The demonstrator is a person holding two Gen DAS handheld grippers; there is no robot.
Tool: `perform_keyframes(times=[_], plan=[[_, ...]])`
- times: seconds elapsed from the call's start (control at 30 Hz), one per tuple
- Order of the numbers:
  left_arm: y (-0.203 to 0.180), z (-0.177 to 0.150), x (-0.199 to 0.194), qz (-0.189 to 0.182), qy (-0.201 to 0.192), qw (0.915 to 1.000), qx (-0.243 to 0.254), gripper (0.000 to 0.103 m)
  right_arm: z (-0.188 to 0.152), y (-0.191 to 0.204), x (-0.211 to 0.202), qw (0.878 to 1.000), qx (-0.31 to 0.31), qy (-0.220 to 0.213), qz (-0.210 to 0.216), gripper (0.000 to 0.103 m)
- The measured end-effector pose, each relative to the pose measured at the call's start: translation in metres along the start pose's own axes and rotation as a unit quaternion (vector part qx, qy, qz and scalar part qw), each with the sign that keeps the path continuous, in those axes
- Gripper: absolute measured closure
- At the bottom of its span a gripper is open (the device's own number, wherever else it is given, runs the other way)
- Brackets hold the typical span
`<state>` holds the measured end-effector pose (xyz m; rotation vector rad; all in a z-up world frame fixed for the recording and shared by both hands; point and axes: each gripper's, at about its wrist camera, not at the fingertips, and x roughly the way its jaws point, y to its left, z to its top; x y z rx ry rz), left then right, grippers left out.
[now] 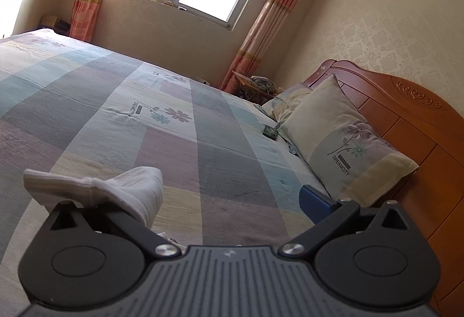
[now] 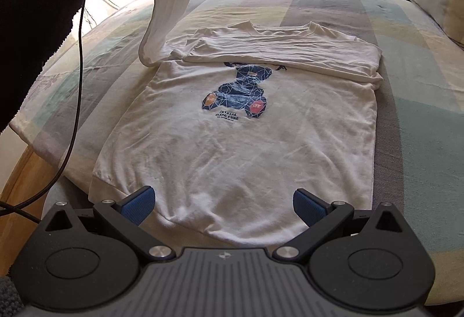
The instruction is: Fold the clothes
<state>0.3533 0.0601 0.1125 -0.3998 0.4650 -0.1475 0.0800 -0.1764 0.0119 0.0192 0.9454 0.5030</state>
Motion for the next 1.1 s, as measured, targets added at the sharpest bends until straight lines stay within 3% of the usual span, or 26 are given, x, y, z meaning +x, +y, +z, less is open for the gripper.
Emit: perform_keyframes(times=[0.47, 0.87, 1.1], plan=[[-0.056, -0.012, 0.035, -0.010, 0.042, 0.9987, 0.026, 0.001, -0.009, -0.020, -0.005, 1.000, 0.027, -0.008, 0.014, 0.000], [-0.090, -0.040, 0.066, -0.008, 0.067, 0.9958, 0.061, 0.001, -0.014, -0.039, -0.001, 0.998, 0.042, -0.011, 0.038, 0.000], [-0.100, -0.067, 0.092, -0.010, 0.101, 0.9923, 0.070, 0.001, -0.016, -0.045, 0.005, 0.998, 0.038, -0.008, 0.048, 0.000]])
